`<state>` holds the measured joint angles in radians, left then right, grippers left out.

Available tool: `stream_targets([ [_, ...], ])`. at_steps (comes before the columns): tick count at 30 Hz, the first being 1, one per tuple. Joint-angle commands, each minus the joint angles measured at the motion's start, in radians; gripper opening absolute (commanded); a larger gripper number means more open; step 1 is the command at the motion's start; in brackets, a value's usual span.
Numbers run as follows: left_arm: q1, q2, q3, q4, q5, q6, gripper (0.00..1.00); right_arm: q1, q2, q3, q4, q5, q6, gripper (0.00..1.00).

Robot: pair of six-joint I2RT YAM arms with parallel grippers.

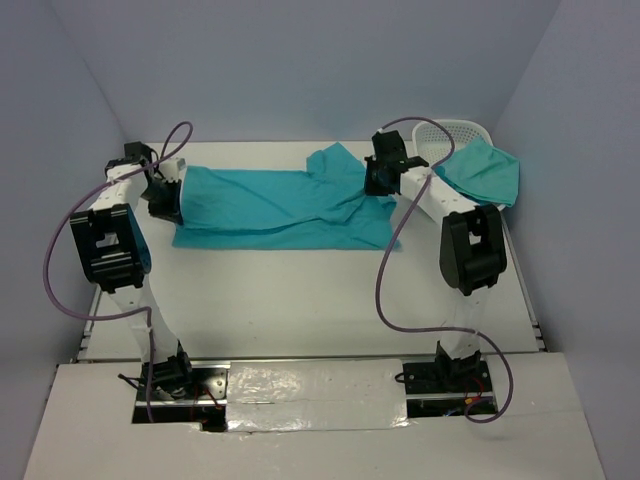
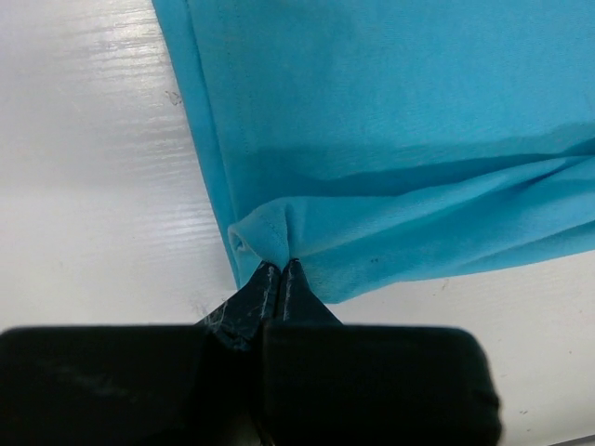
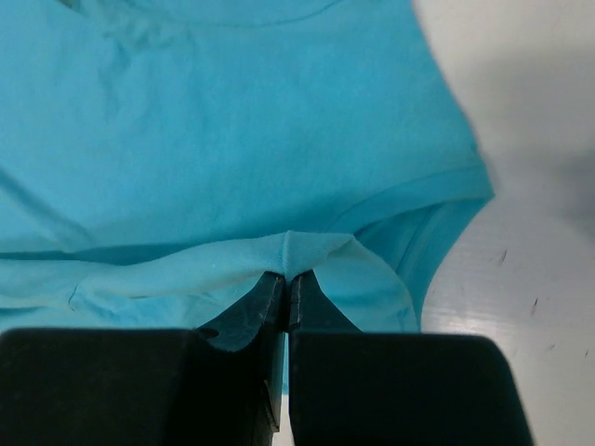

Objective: Fold and stack the t-shirts
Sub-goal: Fold the flattened tshirt in 1/3 of the way

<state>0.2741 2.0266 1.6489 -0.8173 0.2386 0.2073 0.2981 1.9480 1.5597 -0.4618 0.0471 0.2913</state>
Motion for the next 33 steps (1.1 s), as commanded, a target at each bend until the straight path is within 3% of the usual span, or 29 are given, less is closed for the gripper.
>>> stream_targets([
  [1,0.017,0.023,0.020,0.017,-0.012,-0.042,0.00,-0.008,0.034,0.068,-0.023,0.031,-0.027,0.00],
  [5,0.033,0.055,0.035,0.021,0.004,-0.052,0.00,-0.028,0.086,0.112,-0.049,0.020,-0.032,0.00],
  [7,0.034,0.078,0.061,0.020,0.019,-0.058,0.13,-0.028,0.123,0.169,-0.067,0.005,-0.043,0.01],
  [9,0.036,0.101,0.089,0.023,0.033,-0.080,0.27,-0.028,0.155,0.232,-0.110,-0.007,-0.049,0.22],
  [10,0.039,0.110,0.104,0.018,0.037,-0.095,0.29,-0.028,0.188,0.305,-0.129,0.006,-0.049,0.25],
  [11,0.048,0.118,0.145,0.015,0.053,-0.106,0.33,-0.028,0.206,0.342,-0.162,0.016,-0.044,0.35],
  [16,0.114,0.167,0.336,0.029,0.021,-0.187,0.43,-0.030,0.273,0.566,-0.261,0.069,-0.044,0.49],
  [18,0.151,0.149,0.374,0.059,0.053,-0.198,0.44,-0.036,0.252,0.574,-0.271,0.065,-0.040,0.54],
  [20,0.166,0.088,0.341,0.101,0.120,-0.184,0.45,-0.036,0.217,0.542,-0.275,0.018,-0.035,0.56],
  [22,0.122,0.022,0.222,0.118,0.140,-0.015,0.43,-0.036,0.132,0.430,-0.282,-0.030,-0.020,0.58],
  [25,0.032,-0.112,-0.012,0.098,0.061,0.277,0.41,-0.034,-0.022,0.176,-0.259,-0.079,-0.003,0.63],
  [27,-0.028,-0.202,-0.216,0.177,-0.057,0.418,0.45,-0.036,-0.136,0.000,-0.227,-0.098,0.008,0.65],
  [29,-0.058,-0.267,-0.312,0.303,-0.122,0.504,0.46,-0.036,-0.210,-0.120,-0.184,-0.111,0.014,0.64],
  [31,-0.081,-0.276,-0.360,0.343,-0.173,0.578,0.42,-0.036,-0.233,-0.173,-0.155,-0.127,0.025,0.61],
  [33,-0.088,-0.246,-0.322,0.287,-0.118,0.592,0.30,-0.036,-0.250,-0.240,-0.129,-0.176,0.035,0.58],
])
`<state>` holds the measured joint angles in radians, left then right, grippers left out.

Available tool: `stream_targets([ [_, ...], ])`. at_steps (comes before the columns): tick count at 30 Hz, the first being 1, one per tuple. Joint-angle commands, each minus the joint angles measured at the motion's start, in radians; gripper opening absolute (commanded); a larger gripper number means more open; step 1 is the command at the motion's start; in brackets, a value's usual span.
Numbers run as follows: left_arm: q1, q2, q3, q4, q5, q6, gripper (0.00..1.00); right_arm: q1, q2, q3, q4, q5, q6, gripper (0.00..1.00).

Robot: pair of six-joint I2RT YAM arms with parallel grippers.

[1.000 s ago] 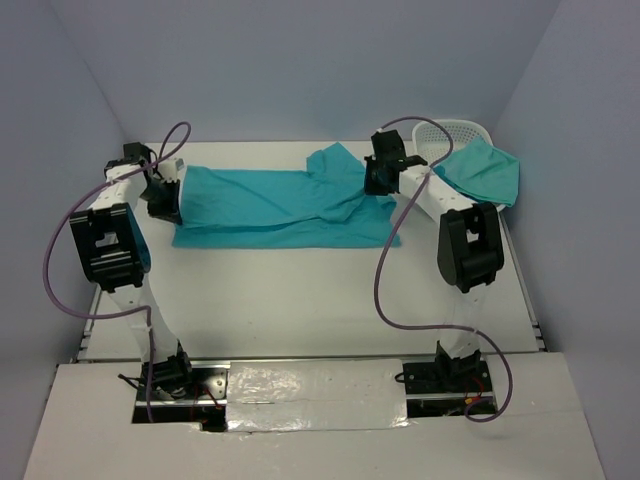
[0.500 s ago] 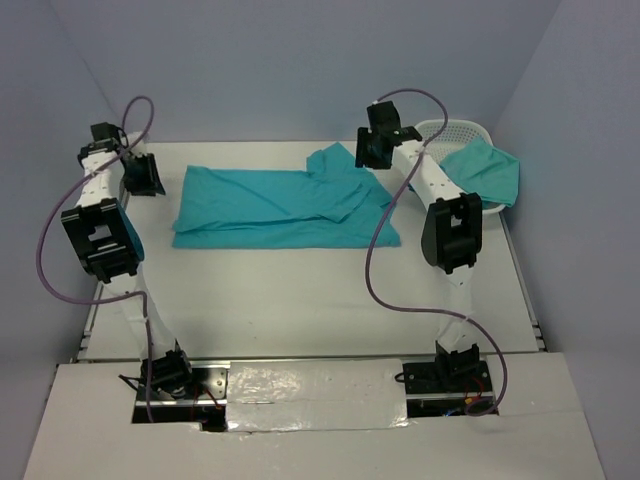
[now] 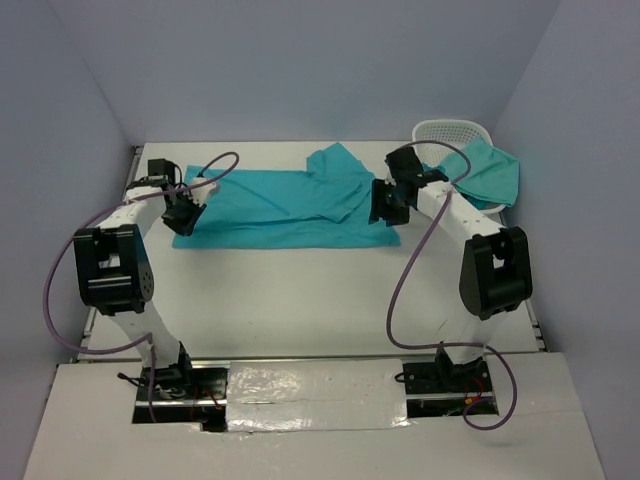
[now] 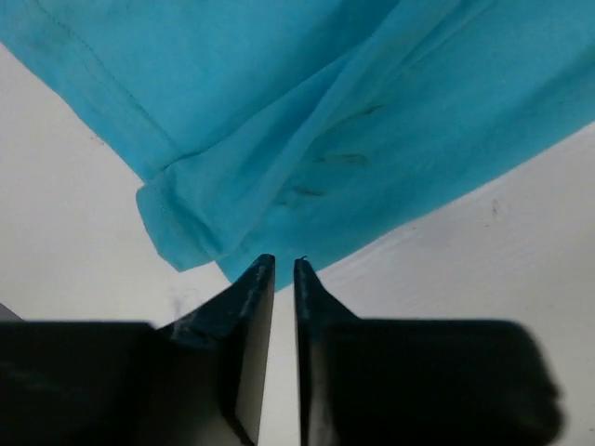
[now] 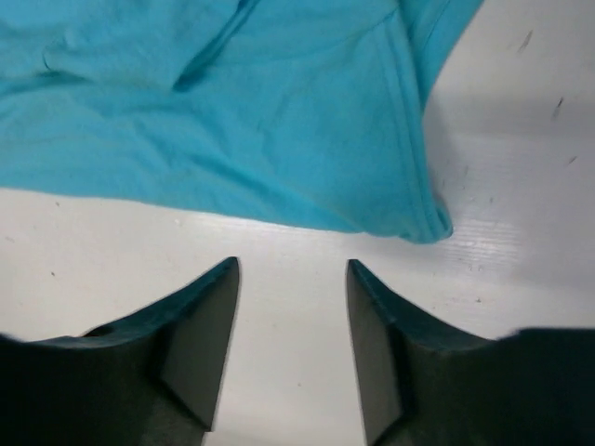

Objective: Fold and stack the t-shirts
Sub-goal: Fold the flattened tshirt in 1/3 of the way

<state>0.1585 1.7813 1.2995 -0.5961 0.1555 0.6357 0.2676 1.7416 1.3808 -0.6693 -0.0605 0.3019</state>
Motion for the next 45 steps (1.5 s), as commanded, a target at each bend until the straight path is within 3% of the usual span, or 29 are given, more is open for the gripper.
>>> stream_targets([
  [1,0.020,0.041,0.088,0.027,-0.008,0.165,0.26,-0.007,-0.044,-0.081,0.100,-0.079,0.037,0.54],
  [4,-0.017,0.114,0.165,-0.111,0.047,0.197,0.16,-0.005,-0.027,-0.135,0.120,-0.090,0.063,0.45],
  [9,-0.045,0.128,0.165,-0.073,0.049,0.160,0.15,-0.005,-0.014,-0.167,0.154,-0.102,0.091,0.41],
  [12,-0.051,0.185,0.228,-0.174,0.085,0.147,0.14,-0.007,0.002,-0.167,0.146,-0.108,0.101,0.40],
  [17,-0.066,0.090,0.187,-0.205,0.188,0.136,0.11,-0.007,0.012,-0.193,0.169,-0.105,0.124,0.37],
  [28,-0.108,0.222,0.162,-0.130,0.067,0.073,0.10,-0.007,0.044,-0.218,0.195,-0.090,0.135,0.37],
  [45,-0.103,0.374,0.386,-0.010,-0.060,-0.085,0.14,-0.014,0.036,-0.267,0.191,-0.050,0.120,0.36],
])
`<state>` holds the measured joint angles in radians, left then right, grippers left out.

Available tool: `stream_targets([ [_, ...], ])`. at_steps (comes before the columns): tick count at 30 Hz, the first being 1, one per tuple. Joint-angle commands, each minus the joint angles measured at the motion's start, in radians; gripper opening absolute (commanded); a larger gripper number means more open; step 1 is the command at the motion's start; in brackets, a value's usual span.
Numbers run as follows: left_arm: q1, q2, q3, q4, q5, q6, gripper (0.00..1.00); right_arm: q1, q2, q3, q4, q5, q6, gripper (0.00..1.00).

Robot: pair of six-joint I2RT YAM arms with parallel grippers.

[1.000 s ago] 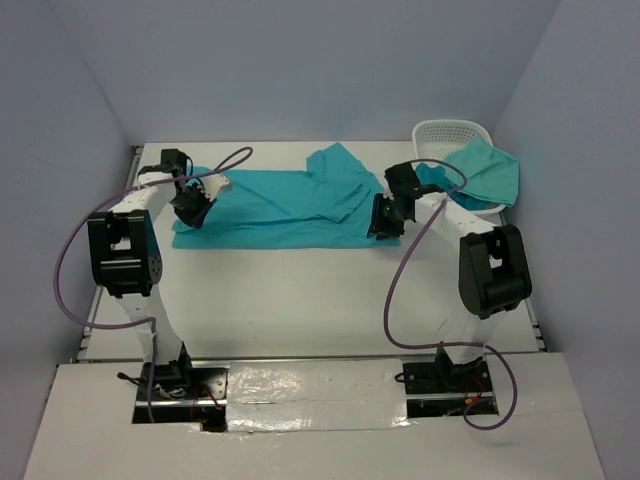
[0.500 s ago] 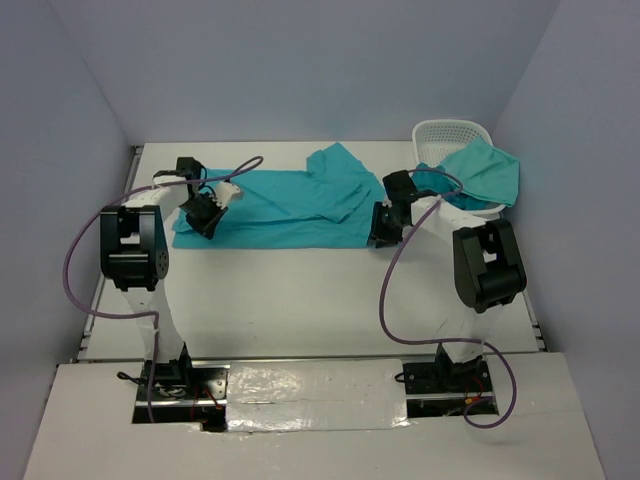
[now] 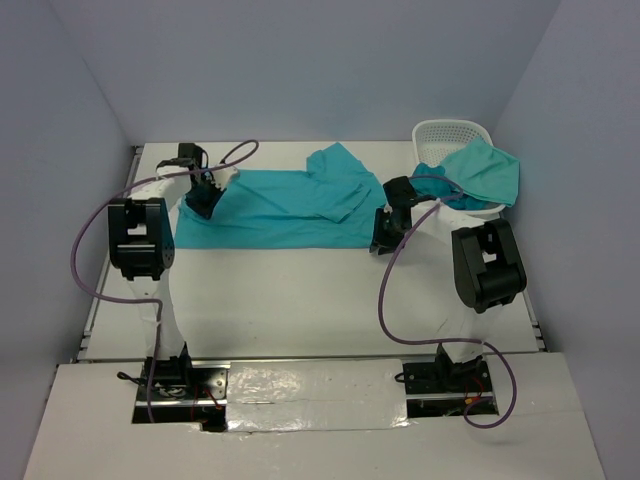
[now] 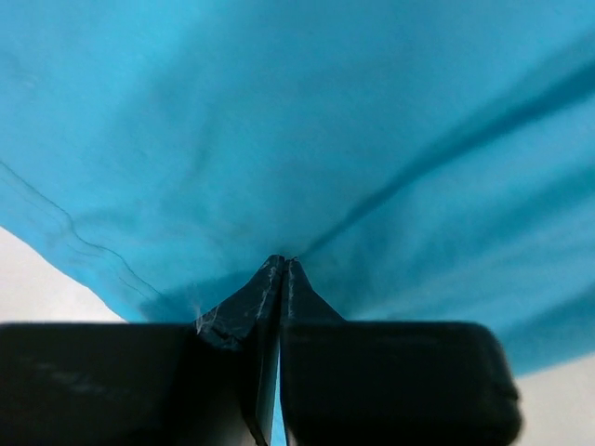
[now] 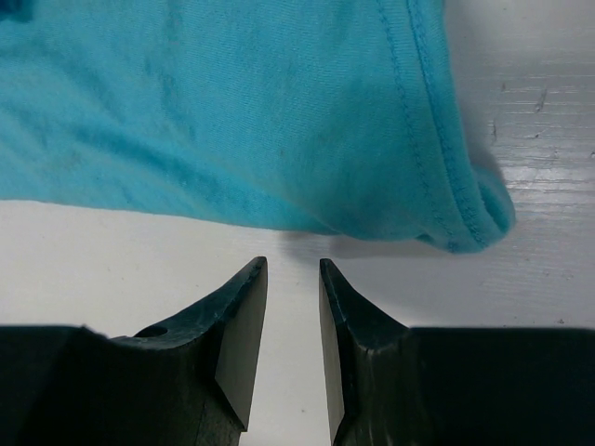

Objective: Fold and stack the t-shirts
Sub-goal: Fold the flattened tshirt in 1/3 of the way

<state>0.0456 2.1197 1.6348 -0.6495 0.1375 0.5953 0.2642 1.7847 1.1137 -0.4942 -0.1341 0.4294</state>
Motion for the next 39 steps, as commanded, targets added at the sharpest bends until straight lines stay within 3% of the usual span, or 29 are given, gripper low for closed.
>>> stream_targets([
  [1,0.010,0.042,0.081,0.057,-0.053,-0.073,0.16,-0.011,-0.007,0.001,0.014,0.028,-0.011,0.36],
  [6,0.036,0.072,0.174,0.141,-0.133,-0.193,0.22,-0.013,-0.021,0.009,-0.004,0.054,-0.029,0.36],
  [11,0.135,0.022,0.258,0.136,-0.055,-0.357,0.30,-0.014,-0.059,0.024,-0.021,0.056,-0.046,0.41],
  [13,0.177,-0.036,0.212,0.159,0.057,-0.413,0.40,-0.020,-0.094,0.035,-0.029,0.053,-0.047,0.53],
  [16,0.247,-0.160,0.153,0.064,0.096,-0.393,0.45,-0.043,-0.157,0.046,-0.049,0.041,-0.029,0.63],
  [19,0.263,-0.220,0.015,-0.036,0.091,-0.339,0.51,-0.057,-0.185,0.046,-0.055,0.036,-0.011,0.68],
  [24,0.287,-0.276,-0.211,-0.029,0.091,-0.337,0.58,-0.100,-0.153,0.044,-0.044,0.013,0.025,0.76],
  [28,0.292,-0.213,-0.244,0.017,0.137,-0.368,0.67,-0.108,-0.050,0.075,-0.015,0.024,0.016,0.79],
  [30,0.292,-0.185,-0.231,0.019,0.169,-0.396,0.71,-0.105,0.005,0.078,0.009,-0.004,0.014,0.78],
  [35,0.290,-0.147,-0.268,0.064,0.105,-0.404,0.71,-0.100,0.041,0.026,0.092,-0.048,0.043,0.59],
  [36,0.292,-0.132,-0.279,0.057,0.106,-0.397,0.68,-0.100,0.038,0.005,0.115,-0.070,0.051,0.51],
  [39,0.292,-0.116,-0.312,0.085,0.112,-0.399,0.57,-0.097,0.016,-0.031,0.143,-0.087,0.063,0.40],
])
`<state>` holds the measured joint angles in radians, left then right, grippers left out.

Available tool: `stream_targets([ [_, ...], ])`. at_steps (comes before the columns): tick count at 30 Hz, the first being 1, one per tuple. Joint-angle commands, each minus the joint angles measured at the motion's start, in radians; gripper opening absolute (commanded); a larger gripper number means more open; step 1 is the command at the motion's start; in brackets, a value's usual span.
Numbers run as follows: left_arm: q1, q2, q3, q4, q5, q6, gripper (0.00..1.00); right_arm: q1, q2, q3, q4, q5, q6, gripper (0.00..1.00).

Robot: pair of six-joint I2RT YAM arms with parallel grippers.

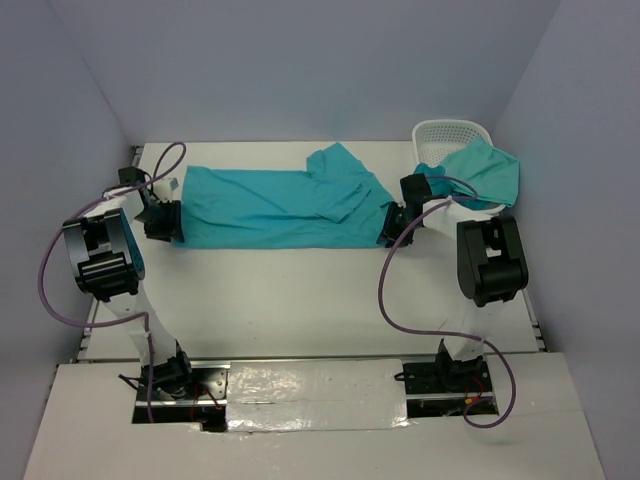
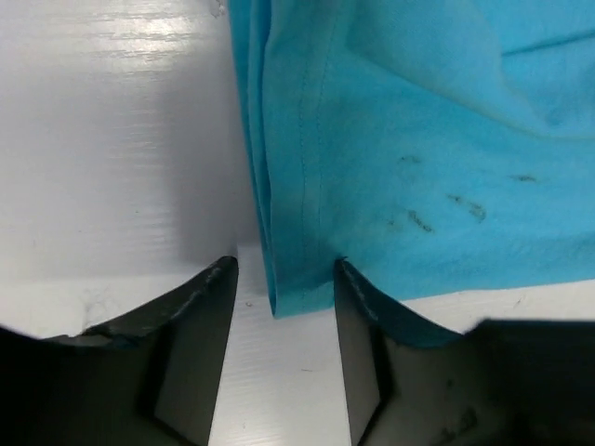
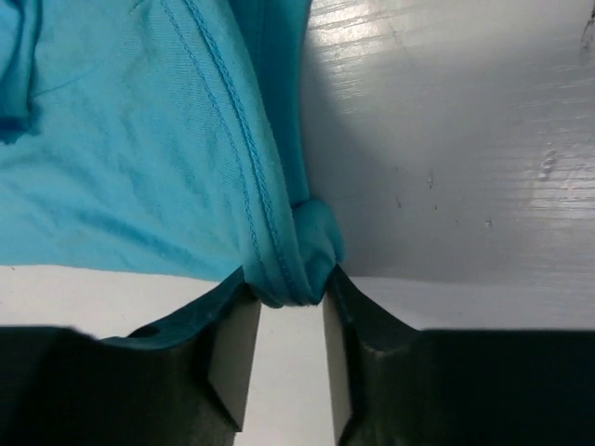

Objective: Fold and stack the t-shirts
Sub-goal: Fold the flattened tshirt in 1/3 of the way

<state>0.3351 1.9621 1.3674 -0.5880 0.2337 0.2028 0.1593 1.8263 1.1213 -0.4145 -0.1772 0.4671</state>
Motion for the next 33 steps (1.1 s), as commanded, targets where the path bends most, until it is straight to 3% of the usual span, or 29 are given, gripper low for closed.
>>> stream_targets([
  [1,0.001,0.055,-0.047,0.025,0.032,-0.009,0.51,0.008,-0.027,-0.043,0.068,-0.041,0.028,0.37],
  [2,0.001,0.061,-0.048,0.025,0.050,-0.011,0.30,0.008,-0.022,-0.043,0.068,-0.041,0.028,0.32],
  [3,0.002,0.070,-0.045,0.025,0.077,-0.013,0.18,0.006,-0.018,-0.041,0.066,-0.042,0.028,0.20],
  [4,0.002,0.076,-0.044,0.021,0.084,-0.013,0.00,0.000,-0.015,-0.041,0.062,-0.044,0.031,0.14],
  [6,0.007,0.072,-0.044,0.010,0.084,0.000,0.00,-0.010,-0.033,-0.055,0.051,-0.035,0.042,0.00],
  [14,0.110,-0.104,-0.143,-0.206,-0.020,0.184,0.00,-0.066,-0.341,-0.339,-0.067,-0.001,0.067,0.00],
  [20,0.122,-0.235,-0.342,-0.315,-0.123,0.302,0.00,-0.063,-0.507,-0.482,-0.133,0.001,0.126,0.00],
  [22,0.124,-0.262,-0.393,-0.341,-0.146,0.337,0.00,-0.063,-0.551,-0.497,-0.167,0.011,0.133,0.04],
  [24,0.122,-0.285,-0.422,-0.354,-0.191,0.346,0.00,-0.063,-0.579,-0.500,-0.203,0.012,0.134,0.19],
  [25,0.124,-0.293,-0.435,-0.358,-0.198,0.357,0.13,-0.063,-0.594,-0.499,-0.216,0.012,0.130,0.32],
  [26,0.124,-0.298,-0.447,-0.366,-0.204,0.362,0.25,-0.063,-0.622,-0.489,-0.231,0.015,0.124,0.51],
  [28,0.130,-0.313,-0.436,-0.401,-0.201,0.380,0.48,-0.058,-0.645,-0.422,-0.285,0.063,0.084,0.57],
  [31,0.150,-0.345,-0.271,-0.427,-0.202,0.389,0.48,-0.029,-0.660,-0.257,-0.329,0.137,-0.006,0.58],
  [33,0.159,-0.373,-0.184,-0.403,-0.142,0.398,0.43,-0.008,-0.616,-0.113,-0.339,0.166,-0.050,0.56],
])
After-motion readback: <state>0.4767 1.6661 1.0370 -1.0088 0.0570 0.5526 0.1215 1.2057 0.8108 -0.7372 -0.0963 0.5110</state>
